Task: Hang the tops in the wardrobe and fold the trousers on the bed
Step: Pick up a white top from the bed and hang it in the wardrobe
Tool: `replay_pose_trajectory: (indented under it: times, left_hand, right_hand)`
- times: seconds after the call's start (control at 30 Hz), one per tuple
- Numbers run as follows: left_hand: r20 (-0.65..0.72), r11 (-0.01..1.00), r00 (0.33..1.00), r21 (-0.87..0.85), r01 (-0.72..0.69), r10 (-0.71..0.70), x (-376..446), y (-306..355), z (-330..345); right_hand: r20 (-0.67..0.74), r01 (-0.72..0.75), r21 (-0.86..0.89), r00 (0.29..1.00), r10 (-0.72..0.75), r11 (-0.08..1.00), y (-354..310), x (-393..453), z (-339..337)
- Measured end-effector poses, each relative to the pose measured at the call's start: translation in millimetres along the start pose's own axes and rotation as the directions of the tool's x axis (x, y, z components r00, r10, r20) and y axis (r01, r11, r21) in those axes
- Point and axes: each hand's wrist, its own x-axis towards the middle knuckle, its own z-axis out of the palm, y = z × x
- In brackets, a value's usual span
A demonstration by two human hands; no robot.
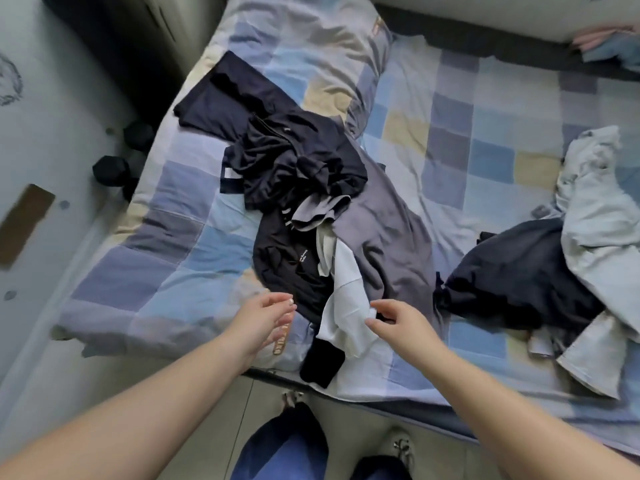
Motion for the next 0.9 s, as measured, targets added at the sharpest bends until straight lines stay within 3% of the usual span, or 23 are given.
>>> replay_pose_trajectory:
  times: [0.23, 0.43, 0.6, 0.7, 0.83, 0.9]
  left_hand:
    - [0.002, 0.996, 0.997, 0.056, 0.075, -0.076, 87.8, -48.0, 18.6]
    - [0.040, 0.989, 0.999, 0.149, -0.022, 0.016, 138.8, -57.3, 35.8]
    - [0.090, 0.989, 0.993, 0.119, -0.084, 0.074, 165.9, -41.9, 50.3]
    - [0.126, 0.997, 0.990, 0.023, -0.070, 0.066, 169.1, -36.2, 61.2]
    - [0.303, 0.985, 0.952, -0.168, 0.025, 0.027, 162.6, -11.1, 66.7]
    - [0.365, 0.979, 0.929, -0.202, 0.022, 0.054, 155.5, 7.7, 67.4]
  right_hand:
    - [-0.089, -0.101, 0.171, 0.989, 0.117, 0.980, 7.0, 116.0, 29.3]
    - [-0.185, -0.127, 0.055, 0.973, 0.135, 0.990, 19.7, 181.9, 60.4]
    - [-0.191, -0.156, 0.017, 0.969, 0.157, 0.988, 32.1, 190.7, 77.2]
    - [-0.143, -0.089, 0.035, 0.985, 0.093, 0.995, 25.8, 181.1, 78.8]
    - [-0.106, 0.040, 0.205, 0.994, -0.018, 0.978, -6.1, 146.8, 74.7]
    - [-0.114, 0.124, 0.149, 0.988, -0.107, 0.981, -26.0, 125.5, 74.4]
